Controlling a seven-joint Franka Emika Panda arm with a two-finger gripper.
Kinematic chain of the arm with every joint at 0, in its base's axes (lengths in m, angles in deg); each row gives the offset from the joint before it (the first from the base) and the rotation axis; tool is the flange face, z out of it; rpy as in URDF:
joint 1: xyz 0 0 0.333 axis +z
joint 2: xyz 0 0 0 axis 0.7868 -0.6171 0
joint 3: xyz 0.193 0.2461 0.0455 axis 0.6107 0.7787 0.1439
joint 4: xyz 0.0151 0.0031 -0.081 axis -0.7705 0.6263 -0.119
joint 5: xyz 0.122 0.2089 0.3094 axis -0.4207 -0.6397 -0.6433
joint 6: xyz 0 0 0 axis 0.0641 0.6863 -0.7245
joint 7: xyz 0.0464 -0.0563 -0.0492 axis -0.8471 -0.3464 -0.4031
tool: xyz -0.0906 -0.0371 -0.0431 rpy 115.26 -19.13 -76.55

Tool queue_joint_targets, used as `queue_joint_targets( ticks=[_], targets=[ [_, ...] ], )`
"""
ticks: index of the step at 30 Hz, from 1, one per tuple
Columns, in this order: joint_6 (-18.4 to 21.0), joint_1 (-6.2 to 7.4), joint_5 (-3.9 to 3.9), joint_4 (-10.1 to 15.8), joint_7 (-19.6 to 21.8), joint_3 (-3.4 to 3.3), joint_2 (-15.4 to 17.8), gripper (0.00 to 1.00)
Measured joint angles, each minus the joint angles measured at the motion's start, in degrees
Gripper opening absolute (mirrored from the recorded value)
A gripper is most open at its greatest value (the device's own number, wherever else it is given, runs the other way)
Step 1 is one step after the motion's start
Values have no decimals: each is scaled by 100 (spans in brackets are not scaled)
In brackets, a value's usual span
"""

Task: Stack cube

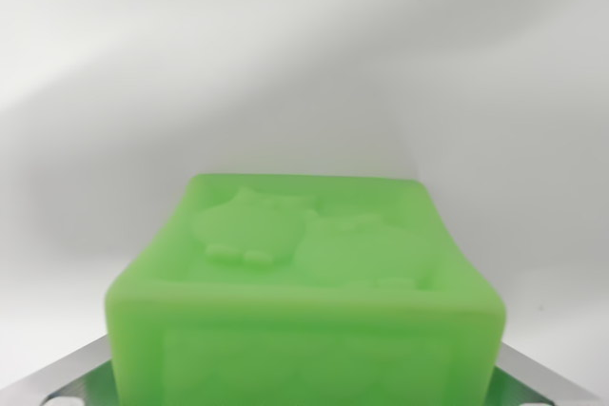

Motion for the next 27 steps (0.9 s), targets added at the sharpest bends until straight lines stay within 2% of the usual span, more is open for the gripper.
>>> queue_joint_targets(
  ticks=[11, 27],
  targets=[
    [32, 0, 0, 11, 0, 0, 60, 0],
    [276, -7, -5, 118, -3, 14, 420, 0]
  ],
)
